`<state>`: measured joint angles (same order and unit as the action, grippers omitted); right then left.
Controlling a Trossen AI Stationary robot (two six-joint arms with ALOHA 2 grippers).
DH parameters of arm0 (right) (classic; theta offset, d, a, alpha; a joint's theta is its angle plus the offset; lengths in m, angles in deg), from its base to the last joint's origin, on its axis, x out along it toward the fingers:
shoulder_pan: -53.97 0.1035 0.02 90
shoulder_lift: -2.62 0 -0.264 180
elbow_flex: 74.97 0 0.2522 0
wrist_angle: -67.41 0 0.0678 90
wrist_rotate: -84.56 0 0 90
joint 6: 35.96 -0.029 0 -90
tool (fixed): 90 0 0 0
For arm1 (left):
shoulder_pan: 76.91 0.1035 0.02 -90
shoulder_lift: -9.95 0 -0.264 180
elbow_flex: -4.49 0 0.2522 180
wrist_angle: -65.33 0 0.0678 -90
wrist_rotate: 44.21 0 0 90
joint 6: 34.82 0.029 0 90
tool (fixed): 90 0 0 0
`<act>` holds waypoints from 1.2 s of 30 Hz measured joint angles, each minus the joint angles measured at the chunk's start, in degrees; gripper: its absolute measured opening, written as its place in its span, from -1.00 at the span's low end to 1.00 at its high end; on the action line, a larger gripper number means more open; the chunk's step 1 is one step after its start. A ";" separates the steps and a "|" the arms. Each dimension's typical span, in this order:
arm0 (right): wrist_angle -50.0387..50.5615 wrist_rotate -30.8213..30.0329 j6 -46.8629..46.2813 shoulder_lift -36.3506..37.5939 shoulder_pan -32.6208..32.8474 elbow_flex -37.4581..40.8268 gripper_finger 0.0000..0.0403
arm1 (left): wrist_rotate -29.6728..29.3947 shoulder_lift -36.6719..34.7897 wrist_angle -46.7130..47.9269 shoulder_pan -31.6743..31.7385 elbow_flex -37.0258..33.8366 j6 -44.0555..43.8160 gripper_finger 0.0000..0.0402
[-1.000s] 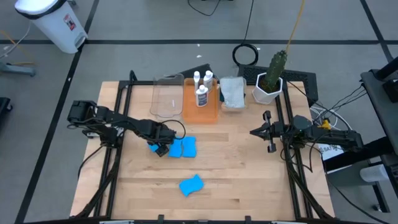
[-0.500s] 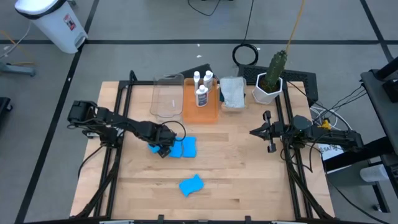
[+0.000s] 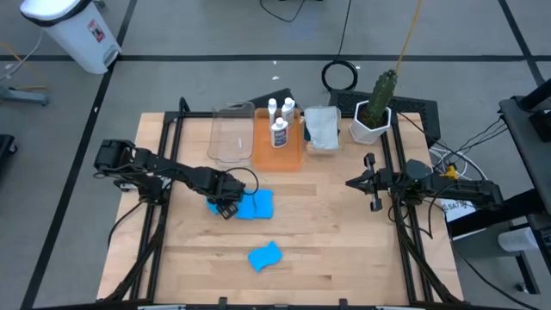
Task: Pick & Place Kitchen Items
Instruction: Put the blue sponge into the transparent bin
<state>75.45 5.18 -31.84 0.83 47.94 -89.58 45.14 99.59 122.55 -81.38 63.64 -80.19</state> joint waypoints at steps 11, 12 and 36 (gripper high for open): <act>0.00 0.00 0.00 0.00 0.02 -0.02 -1.00 | 2.51 0.10 4.68 -0.12 8.42 5.08 -0.60; 0.00 0.00 0.00 0.00 0.01 0.00 -1.00 | 2.43 0.09 5.47 -0.11 9.46 5.36 -0.65; 0.00 0.00 0.00 -0.01 0.00 -0.01 -1.00 | -16.29 -0.12 34.28 2.45 40.77 1.35 -0.96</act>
<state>75.45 5.18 -31.84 0.82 47.95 -89.60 28.85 99.48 156.83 -78.93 104.41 -78.84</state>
